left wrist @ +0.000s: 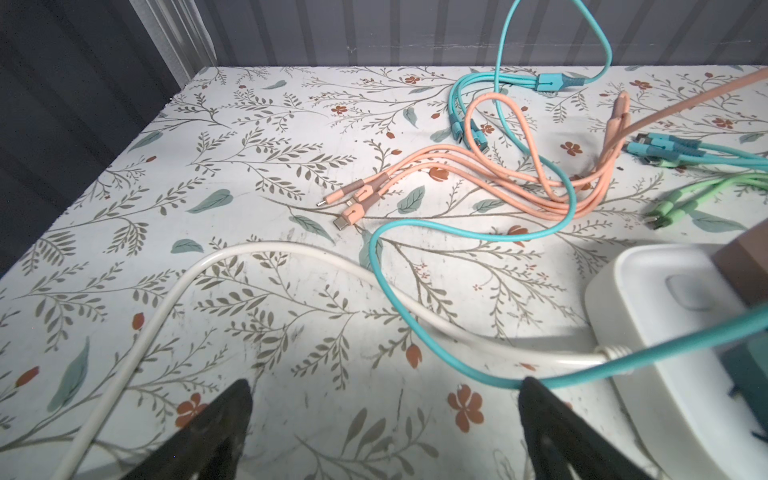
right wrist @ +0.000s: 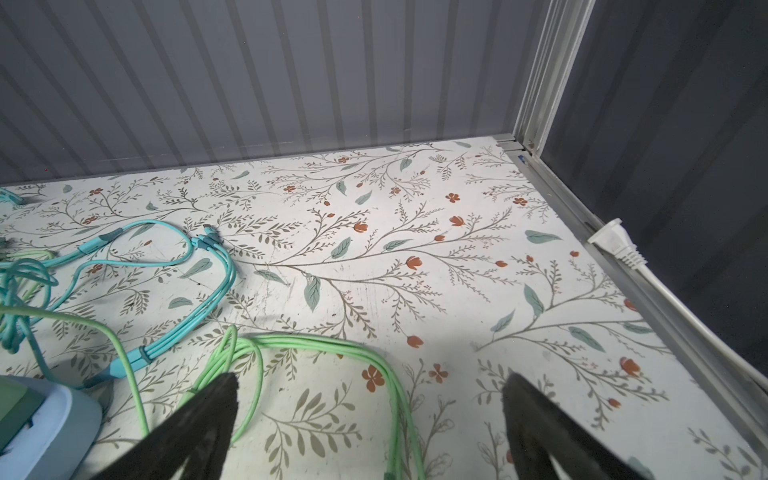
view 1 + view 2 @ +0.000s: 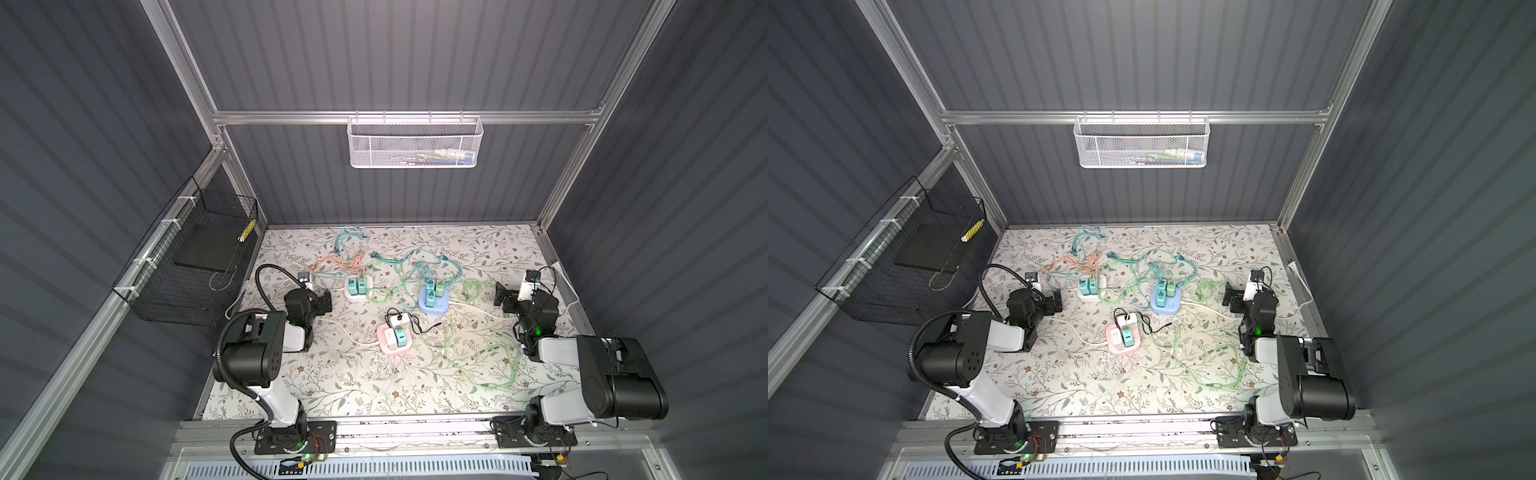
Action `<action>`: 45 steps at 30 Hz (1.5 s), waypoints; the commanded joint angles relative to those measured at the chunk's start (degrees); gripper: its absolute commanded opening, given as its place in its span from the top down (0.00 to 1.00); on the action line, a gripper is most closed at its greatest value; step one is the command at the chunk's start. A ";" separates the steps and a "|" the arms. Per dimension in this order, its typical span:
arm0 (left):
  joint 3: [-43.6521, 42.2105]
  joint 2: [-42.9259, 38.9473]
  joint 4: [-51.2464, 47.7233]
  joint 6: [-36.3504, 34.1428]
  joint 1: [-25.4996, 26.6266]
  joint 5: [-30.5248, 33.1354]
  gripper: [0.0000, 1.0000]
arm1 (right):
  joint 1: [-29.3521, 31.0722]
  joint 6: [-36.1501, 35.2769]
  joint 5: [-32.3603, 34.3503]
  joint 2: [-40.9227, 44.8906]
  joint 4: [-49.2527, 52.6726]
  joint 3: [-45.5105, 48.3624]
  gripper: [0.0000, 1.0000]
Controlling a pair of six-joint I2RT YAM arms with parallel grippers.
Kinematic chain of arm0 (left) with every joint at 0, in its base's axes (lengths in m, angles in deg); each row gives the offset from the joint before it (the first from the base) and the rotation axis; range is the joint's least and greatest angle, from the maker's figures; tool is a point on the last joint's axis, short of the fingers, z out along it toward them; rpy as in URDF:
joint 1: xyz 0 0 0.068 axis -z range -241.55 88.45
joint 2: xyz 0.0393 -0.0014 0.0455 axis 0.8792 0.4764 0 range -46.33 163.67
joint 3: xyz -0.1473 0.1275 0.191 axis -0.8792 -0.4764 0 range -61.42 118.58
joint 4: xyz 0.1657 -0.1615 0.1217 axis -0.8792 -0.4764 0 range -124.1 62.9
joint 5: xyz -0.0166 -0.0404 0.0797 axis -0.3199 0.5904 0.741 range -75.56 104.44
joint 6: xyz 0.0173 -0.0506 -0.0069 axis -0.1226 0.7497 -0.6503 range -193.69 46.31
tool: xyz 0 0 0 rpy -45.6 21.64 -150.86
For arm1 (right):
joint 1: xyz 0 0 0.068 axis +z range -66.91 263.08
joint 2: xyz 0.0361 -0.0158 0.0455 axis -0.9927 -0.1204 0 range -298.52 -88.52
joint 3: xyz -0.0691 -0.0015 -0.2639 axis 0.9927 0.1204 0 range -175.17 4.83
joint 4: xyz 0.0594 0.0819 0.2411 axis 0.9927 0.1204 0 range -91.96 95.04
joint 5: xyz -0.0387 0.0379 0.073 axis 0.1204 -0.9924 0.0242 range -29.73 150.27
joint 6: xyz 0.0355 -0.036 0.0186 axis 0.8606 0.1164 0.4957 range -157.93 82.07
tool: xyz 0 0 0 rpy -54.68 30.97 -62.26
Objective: Pull the plug off the socket
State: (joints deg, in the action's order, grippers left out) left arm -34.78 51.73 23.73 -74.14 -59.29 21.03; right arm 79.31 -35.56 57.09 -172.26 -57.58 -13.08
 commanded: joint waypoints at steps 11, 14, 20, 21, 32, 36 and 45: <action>0.96 0.37 0.32 -0.19 0.11 0.08 0.00 | -0.27 0.35 0.28 -0.01 0.67 -1.34 0.01; 0.97 0.38 0.41 -0.08 0.11 -0.10 0.00 | -0.29 0.35 0.32 -0.01 0.71 -1.34 0.01; 2.77 -2.71 -4.88 2.26 0.03 5.16 0.00 | -0.54 1.45 2.00 2.11 2.60 -1.60 0.01; 4.67 -4.30 -10.59 2.98 0.02 6.76 0.00 | -0.54 1.89 3.15 3.74 5.63 -2.47 0.01; 16.45 -23.53 -40.62 7.61 0.89 6.35 0.00 | -0.80 11.32 -0.13 20.83 54.76 -17.51 0.01; 17.65 -29.56 -47.26 7.50 2.70 6.62 0.00 | -0.63 15.11 -3.38 27.97 61.48 -18.18 0.01; 16.04 -42.82 -55.06 7.57 12.28 8.91 0.00 | 10.00 21.95 -2.37 40.53 70.30 -18.60 0.04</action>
State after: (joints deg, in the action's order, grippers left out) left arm -18.63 12.32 -26.24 -67.39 -47.79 29.01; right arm 85.72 -16.88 54.14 -133.47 6.86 -30.92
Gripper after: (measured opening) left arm 0.997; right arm 0.960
